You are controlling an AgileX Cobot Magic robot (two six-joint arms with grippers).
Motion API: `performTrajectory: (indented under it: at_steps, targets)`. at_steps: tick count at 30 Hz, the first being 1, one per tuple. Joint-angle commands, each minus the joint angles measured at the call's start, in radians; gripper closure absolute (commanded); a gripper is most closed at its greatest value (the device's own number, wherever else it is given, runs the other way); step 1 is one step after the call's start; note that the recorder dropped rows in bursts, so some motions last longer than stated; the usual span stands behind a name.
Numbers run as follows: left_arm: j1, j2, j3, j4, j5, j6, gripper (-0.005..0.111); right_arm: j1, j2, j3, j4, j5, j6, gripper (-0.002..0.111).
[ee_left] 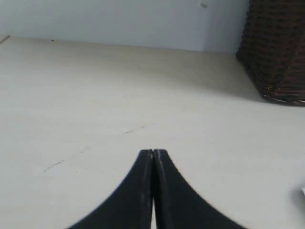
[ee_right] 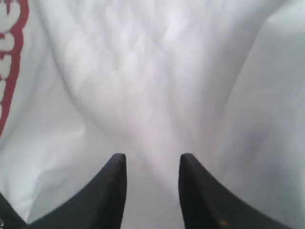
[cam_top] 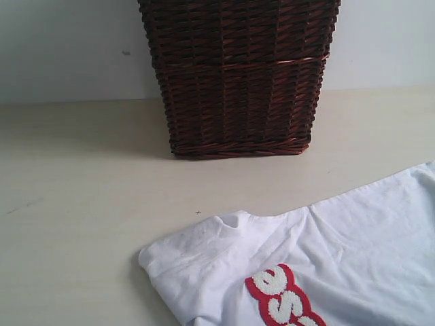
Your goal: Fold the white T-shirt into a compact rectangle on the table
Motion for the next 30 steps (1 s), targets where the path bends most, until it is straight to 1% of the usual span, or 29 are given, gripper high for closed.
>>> performTrajectory:
  at_steps: [1,2,5,7,9,12,14,16,19,23,25,27,30]
  targets:
    - [0.002,-0.007,-0.003,-0.002,-0.009,-0.003,0.107,-0.004,-0.066,0.001,-0.099,-0.003,0.044,0.072]
    - [0.002,-0.007,-0.003,-0.002,-0.009,-0.003,0.107,-0.004,-0.101,0.001,-0.294,-0.003,0.101,0.072]
    - [0.002,-0.007,-0.003,-0.002,-0.009,-0.003,0.107,-0.016,-0.113,0.001,-0.547,-0.003,0.169,0.075]
    - [0.002,-0.007,-0.003,-0.002,-0.009,-0.003,0.107,-0.05,-0.113,0.001,-0.607,-0.013,0.166,0.077]
    - [0.002,-0.007,-0.003,-0.002,-0.009,-0.003,0.107,-0.092,-0.113,0.001,-0.594,-0.055,0.139,0.078]
    - [0.002,-0.007,-0.003,-0.002,-0.009,-0.003,0.107,-0.137,-0.111,0.001,-0.52,-0.156,0.124,0.078]
    - [0.002,-0.007,-0.003,-0.002,-0.009,-0.003,0.107,-0.155,-0.093,0.001,-0.431,-0.213,0.105,0.078]
    - [0.002,-0.007,-0.003,-0.002,-0.009,-0.003,0.107,-0.157,-0.061,0.001,-0.345,-0.226,0.068,0.078]
    - [0.002,-0.007,-0.003,-0.002,-0.009,-0.003,0.107,-0.157,0.003,0.001,-0.249,-0.219,0.046,0.078]
    - [0.002,-0.007,-0.003,-0.002,-0.009,-0.003,0.107,-0.155,0.065,0.001,-0.155,-0.219,-0.016,0.082]
    - [0.002,-0.007,-0.003,-0.002,-0.009,-0.003,0.107,-0.155,0.072,0.001,-0.047,-0.2,-0.087,0.084]
    - [0.002,-0.007,-0.003,-0.002,-0.009,-0.003,0.107,-0.155,0.072,0.001,0.098,-0.151,-0.173,0.084]
    - [0.002,-0.007,-0.003,-0.002,-0.009,-0.003,0.107,-0.143,0.072,0.001,0.256,-0.09,-0.214,0.084]
